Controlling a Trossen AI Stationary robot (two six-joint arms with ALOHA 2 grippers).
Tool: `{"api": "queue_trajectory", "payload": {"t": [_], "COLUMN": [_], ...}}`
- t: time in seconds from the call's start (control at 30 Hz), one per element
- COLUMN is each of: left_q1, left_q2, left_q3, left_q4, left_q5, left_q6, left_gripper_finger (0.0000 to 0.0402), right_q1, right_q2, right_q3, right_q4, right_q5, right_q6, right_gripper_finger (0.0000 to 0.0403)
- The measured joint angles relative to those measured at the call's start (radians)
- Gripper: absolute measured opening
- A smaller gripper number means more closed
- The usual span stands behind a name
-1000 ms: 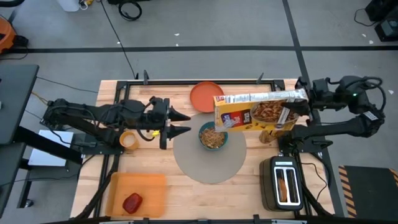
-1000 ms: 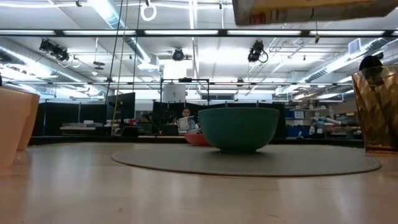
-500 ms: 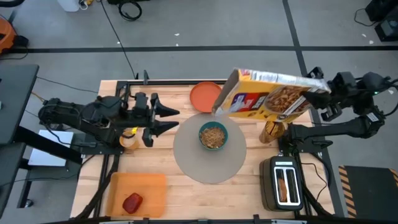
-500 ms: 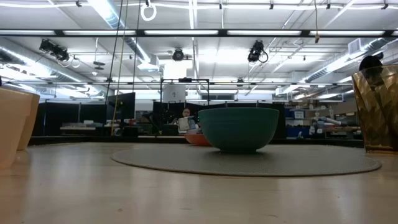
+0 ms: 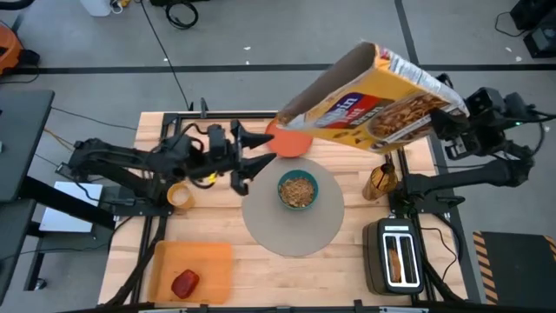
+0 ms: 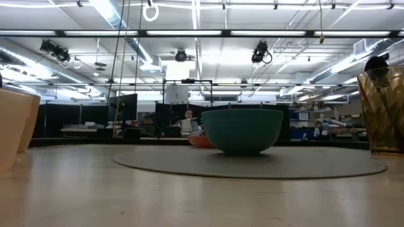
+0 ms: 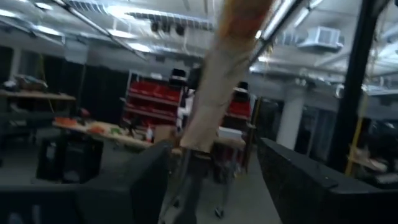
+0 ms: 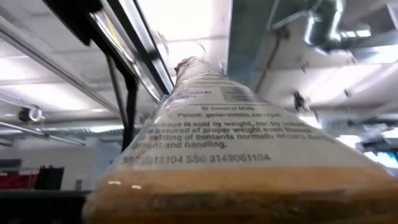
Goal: Arrange a breakfast setting
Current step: Pour the cereal into the green bowl
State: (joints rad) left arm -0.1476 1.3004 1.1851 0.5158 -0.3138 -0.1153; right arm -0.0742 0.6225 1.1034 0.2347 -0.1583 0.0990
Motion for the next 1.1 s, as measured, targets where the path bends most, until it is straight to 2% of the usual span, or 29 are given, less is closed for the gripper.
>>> {"api": "queue_trajectory", "payload": {"t": [0.17,0.33,0.73,1.1], "left_q1": [0.010,0.001,0.001,0.027], "left_q2": [0.060,0.095,0.094,0.094], "left_q3": [0.000,-0.001,-0.001,-0.001], "left_q4": [0.147,0.256,0.352,0.419], "left_q5": [0.026,0.040,0.056,0.074], "left_q6": [0.038,0.077,0.129,0.156], "left_gripper_finger": [0.0287,0.0294,0.0294,0.0294], "right_q1": [0.000,0.000,0.001,0.001], "right_q2": [0.108,0.214,0.450,0.547], "right_q3": [0.000,0.000,0.000,0.000], "right_q4": [0.235,0.484,0.697,0.716], "right_q5": [-0.009,-0.055,-0.080,-0.042], "right_q6": [-0.024,0.001,0.109,0.116], "right_gripper_finger": [0.0151,0.0151,0.0151,0.0151]}}
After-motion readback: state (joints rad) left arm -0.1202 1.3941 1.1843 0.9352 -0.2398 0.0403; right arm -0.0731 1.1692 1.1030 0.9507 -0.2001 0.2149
